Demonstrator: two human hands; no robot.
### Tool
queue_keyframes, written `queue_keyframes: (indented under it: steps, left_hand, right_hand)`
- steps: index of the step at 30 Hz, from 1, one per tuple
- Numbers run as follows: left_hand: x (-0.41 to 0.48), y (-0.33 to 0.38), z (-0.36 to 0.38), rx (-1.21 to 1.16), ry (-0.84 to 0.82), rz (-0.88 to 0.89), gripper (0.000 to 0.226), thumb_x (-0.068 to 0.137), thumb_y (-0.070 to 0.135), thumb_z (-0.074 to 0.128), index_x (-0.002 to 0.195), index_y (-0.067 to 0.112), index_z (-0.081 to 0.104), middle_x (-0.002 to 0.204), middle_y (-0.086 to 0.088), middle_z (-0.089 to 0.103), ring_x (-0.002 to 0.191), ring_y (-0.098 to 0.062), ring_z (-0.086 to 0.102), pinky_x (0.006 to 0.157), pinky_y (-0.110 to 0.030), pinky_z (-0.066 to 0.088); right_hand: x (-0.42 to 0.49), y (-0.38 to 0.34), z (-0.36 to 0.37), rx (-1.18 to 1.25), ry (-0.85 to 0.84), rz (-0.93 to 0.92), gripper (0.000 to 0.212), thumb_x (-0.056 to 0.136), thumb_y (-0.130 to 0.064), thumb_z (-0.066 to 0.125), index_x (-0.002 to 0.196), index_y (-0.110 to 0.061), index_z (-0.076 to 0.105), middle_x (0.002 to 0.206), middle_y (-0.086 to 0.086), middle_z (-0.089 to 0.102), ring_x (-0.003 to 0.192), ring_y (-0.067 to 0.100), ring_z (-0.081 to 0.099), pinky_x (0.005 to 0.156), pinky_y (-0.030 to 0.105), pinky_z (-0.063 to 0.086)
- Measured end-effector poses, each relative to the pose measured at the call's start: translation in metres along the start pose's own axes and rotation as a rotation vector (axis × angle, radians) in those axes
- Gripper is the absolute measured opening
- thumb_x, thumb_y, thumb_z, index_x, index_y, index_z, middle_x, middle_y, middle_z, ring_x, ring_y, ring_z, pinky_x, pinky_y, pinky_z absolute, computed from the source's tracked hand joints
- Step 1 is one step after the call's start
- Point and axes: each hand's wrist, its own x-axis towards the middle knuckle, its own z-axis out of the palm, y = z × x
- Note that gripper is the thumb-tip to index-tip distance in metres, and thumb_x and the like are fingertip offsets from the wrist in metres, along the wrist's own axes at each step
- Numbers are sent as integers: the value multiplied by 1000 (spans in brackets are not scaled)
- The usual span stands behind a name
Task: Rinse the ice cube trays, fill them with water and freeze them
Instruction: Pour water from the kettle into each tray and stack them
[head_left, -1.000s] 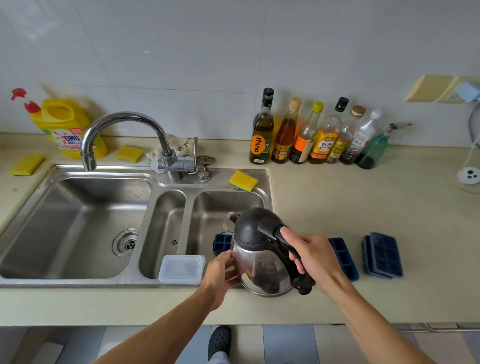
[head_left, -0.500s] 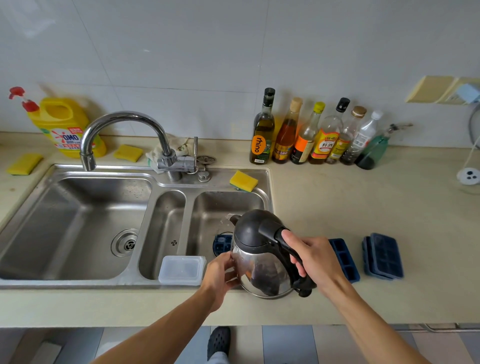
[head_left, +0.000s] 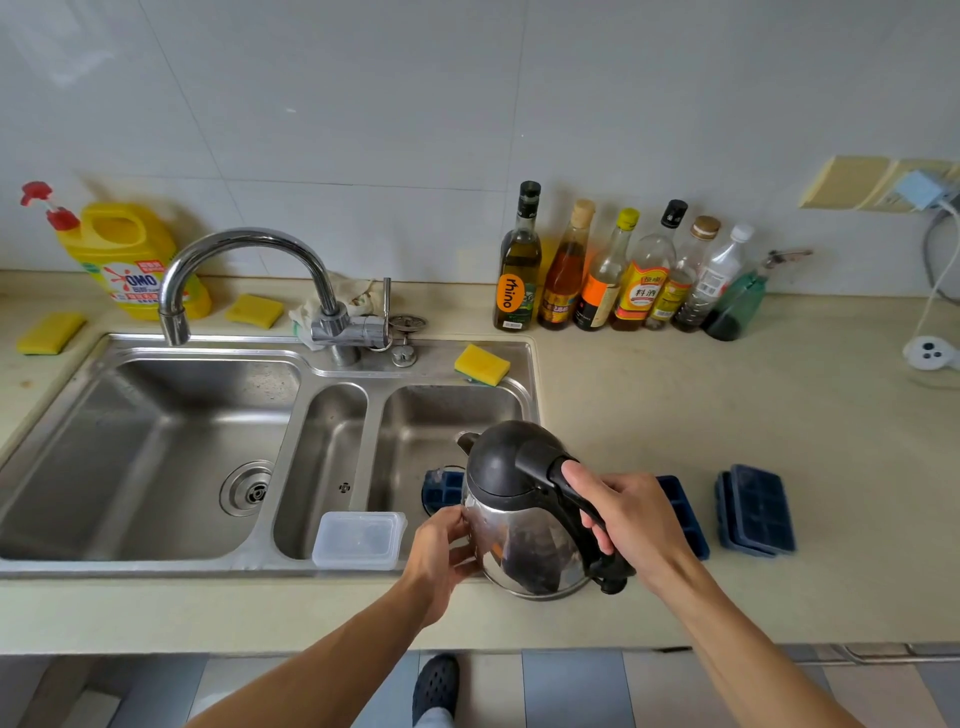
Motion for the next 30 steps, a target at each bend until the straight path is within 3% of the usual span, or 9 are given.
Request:
queue_keyframes:
  steps: [11, 15, 19, 26, 30]
  left_hand:
    - [-9, 2, 10, -28, 27, -17, 36, 102, 26, 47, 111, 0, 71, 104, -21, 76, 100, -36, 67, 89, -47, 57]
    - [-11, 2, 11, -16, 29, -9, 37, 101, 26, 48, 110, -1, 71, 103, -21, 76, 97, -34, 66, 89, -46, 56]
    - [-10, 2, 14, -11, 32, -11, 36, 102, 27, 49, 111, 1, 71, 104, -21, 75, 102, -36, 66, 87, -46, 57]
    - [-10, 4, 20, 44, -10, -14, 36, 100, 27, 47, 88, 7, 75, 98, -19, 76, 93, -32, 69, 77, -41, 59]
    - [-8, 5, 24, 51, 0, -16, 37, 102, 28, 46, 102, 3, 73, 100, -18, 77, 102, -36, 68, 82, -44, 58]
  right_hand:
    - [-3, 3, -9, 10, -16, 3, 62, 90, -49, 69, 57, 2, 58, 53, 5, 58, 42, 15, 45, 42, 20, 38]
    - [-4, 2, -10, 16, -13, 0, 56, 92, -48, 69, 54, -7, 60, 52, 5, 58, 42, 14, 45, 42, 20, 38]
    - [-5, 1, -13, 10, 4, 3, 60, 93, -46, 69, 56, 1, 58, 52, 4, 57, 41, 14, 45, 41, 19, 38]
    - [-7, -1, -20, -11, 47, -7, 59, 92, -48, 68, 47, -13, 56, 50, 3, 57, 39, 14, 45, 41, 18, 38]
    - [-6, -1, -24, -1, 53, -4, 58, 92, -49, 69, 47, -13, 57, 50, 2, 57, 39, 12, 45, 41, 17, 37]
